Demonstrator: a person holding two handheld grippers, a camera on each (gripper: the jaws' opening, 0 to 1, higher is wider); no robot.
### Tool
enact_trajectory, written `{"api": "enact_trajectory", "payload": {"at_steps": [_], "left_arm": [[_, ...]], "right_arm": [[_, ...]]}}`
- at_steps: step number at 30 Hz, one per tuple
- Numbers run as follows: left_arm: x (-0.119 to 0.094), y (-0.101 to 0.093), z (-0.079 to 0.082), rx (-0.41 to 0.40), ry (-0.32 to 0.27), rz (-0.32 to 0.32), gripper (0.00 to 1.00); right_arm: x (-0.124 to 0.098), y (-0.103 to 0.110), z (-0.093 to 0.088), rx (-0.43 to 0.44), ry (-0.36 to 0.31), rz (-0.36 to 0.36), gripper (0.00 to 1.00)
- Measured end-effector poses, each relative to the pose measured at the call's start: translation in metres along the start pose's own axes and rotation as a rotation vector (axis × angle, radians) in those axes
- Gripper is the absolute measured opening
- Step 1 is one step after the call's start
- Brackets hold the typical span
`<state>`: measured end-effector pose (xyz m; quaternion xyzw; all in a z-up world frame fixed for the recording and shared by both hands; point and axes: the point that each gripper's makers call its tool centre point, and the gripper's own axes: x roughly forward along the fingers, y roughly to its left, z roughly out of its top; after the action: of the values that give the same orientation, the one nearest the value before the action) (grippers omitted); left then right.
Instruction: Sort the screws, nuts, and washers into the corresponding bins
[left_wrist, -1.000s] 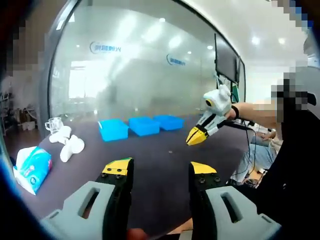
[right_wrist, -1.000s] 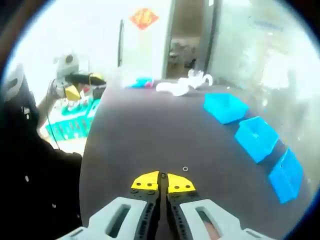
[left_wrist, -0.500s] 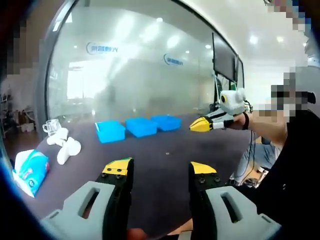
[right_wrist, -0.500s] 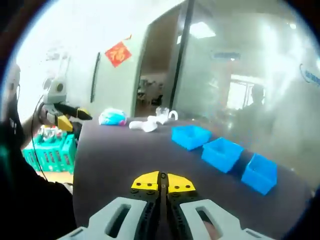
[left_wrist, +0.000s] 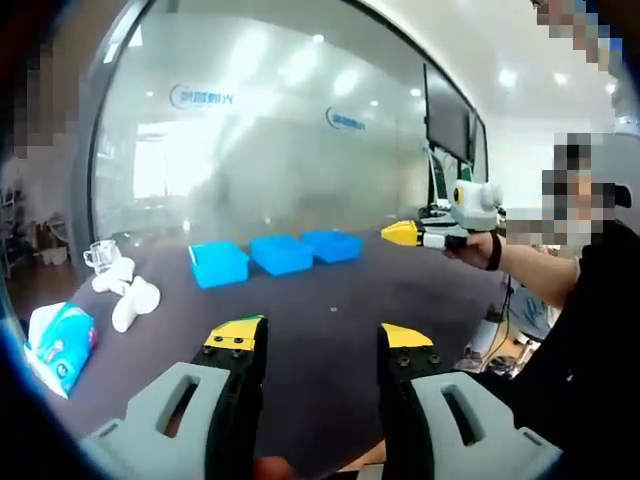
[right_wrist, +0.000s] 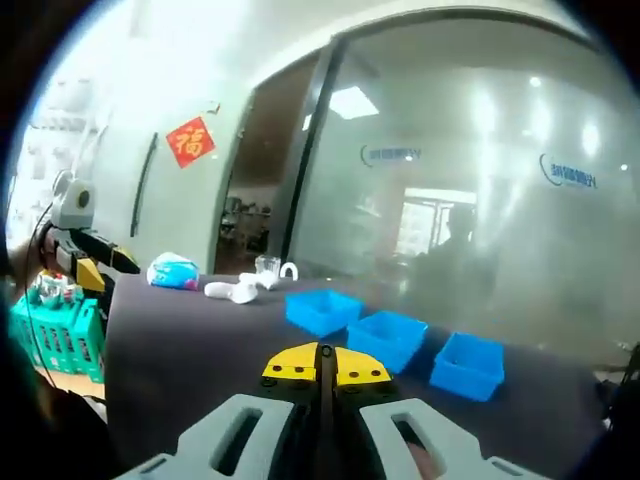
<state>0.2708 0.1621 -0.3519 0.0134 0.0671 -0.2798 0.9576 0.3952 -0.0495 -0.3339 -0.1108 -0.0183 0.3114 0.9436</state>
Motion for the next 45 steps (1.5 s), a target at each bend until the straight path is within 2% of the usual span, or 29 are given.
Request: {"api": "enact_trajectory", "payload": {"at_steps": [9,13,19,27,30,32,36,39,42,45], "left_arm": [[-0.001,0.001,-0.005,-0.009,0.004,-0.001,0.43],[-0.003,0.005,-0.006,-0.014,0.001,0.007,0.43],[-0.005,0.01,-0.004,-0.019,-0.005,0.018,0.43],[-0.007,0.01,-0.001,-0.017,-0.014,0.023,0.43],[-0.01,0.01,0.0,-0.016,-0.015,0.026,0.43],[-0.012,0.011,0.001,-0.014,-0.016,0.032,0.43],[-0.015,0.014,0.002,-0.018,-0.022,0.042,0.43],[-0.015,0.015,0.0,-0.019,-0.018,0.047,0.43],[-0.016,0.015,0.0,-0.022,-0.02,0.049,0.43],[-0.018,0.016,0.0,-0.022,-0.02,0.053,0.43]], "right_arm": [[0.02,-0.008,0.008,0.013,-0.011,-0.025,0.01],[0.036,-0.02,0.013,0.078,-0.014,-0.016,0.01],[0.071,-0.042,0.022,0.126,-0.016,-0.033,0.01],[0.123,-0.076,0.022,0.106,0.03,-0.076,0.01],[0.143,-0.082,0.013,0.09,0.085,-0.064,0.01],[0.156,-0.088,0.009,0.076,0.103,-0.082,0.01],[0.175,-0.089,-0.007,-0.012,0.177,-0.083,0.01],[0.191,-0.091,-0.015,-0.007,0.194,-0.091,0.01],[0.203,-0.098,-0.018,0.011,0.197,-0.129,0.01],[0.215,-0.103,-0.019,-0.008,0.198,-0.153,0.01]]}}
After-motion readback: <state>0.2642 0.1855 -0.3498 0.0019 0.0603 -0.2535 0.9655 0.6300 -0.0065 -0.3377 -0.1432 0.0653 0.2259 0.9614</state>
